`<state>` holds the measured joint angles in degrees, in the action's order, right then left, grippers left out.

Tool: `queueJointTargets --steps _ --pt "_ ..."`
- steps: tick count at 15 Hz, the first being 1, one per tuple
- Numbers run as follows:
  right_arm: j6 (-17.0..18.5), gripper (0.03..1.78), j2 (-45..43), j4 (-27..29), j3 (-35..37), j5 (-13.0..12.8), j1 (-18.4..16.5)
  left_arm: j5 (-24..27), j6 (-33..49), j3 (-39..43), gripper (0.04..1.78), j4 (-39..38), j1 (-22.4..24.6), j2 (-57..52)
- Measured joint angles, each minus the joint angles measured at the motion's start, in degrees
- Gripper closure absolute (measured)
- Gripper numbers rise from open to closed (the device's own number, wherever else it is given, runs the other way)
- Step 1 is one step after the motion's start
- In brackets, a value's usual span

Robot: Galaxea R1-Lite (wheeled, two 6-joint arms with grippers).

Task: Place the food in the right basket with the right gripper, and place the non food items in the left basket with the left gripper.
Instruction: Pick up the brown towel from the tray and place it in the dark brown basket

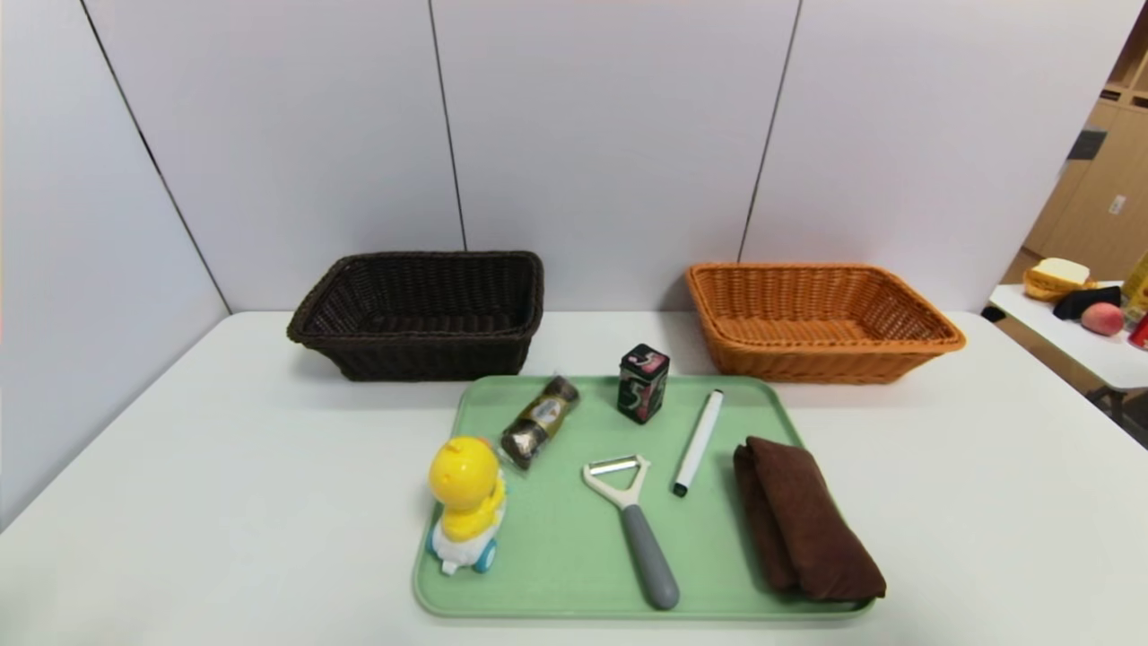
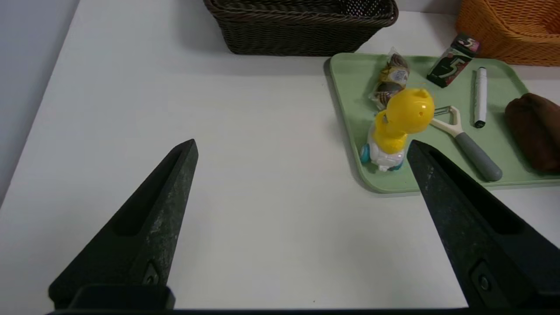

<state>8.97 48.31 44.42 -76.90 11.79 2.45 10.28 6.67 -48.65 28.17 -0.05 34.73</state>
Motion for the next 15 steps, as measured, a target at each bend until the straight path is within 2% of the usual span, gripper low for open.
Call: queueJointTargets --steps 3,6,9,12,14,15 --pt "2.0 0.1 12.3 5.3 -9.4 -0.5 6.3 2.7 0.8 -5.9 0.13 -0.3 -0.9 10.4" --pt "4.1 0.1 22.7 7.2 -12.1 -4.7 13.6 2.9 0.9 -8.4 0.13 -4.2 -3.5 17.7" --pt "11.2 0.1 33.0 9.0 -12.8 -6.1 21.1 3.0 0.9 -7.7 0.13 -5.8 -6.4 20.7" --pt "18.9 0.1 43.4 10.4 -13.1 -6.6 27.0 3.2 2.6 -10.1 0.13 -0.5 -7.1 22.6" --pt "21.1 0.1 49.8 10.6 -13.1 -7.6 29.1 3.4 6.6 -12.3 0.13 3.1 -8.5 23.7" --pt "21.5 0.1 52.7 10.7 -13.2 -9.2 29.7 3.4 7.5 -12.9 0.13 3.4 -9.3 24.1"
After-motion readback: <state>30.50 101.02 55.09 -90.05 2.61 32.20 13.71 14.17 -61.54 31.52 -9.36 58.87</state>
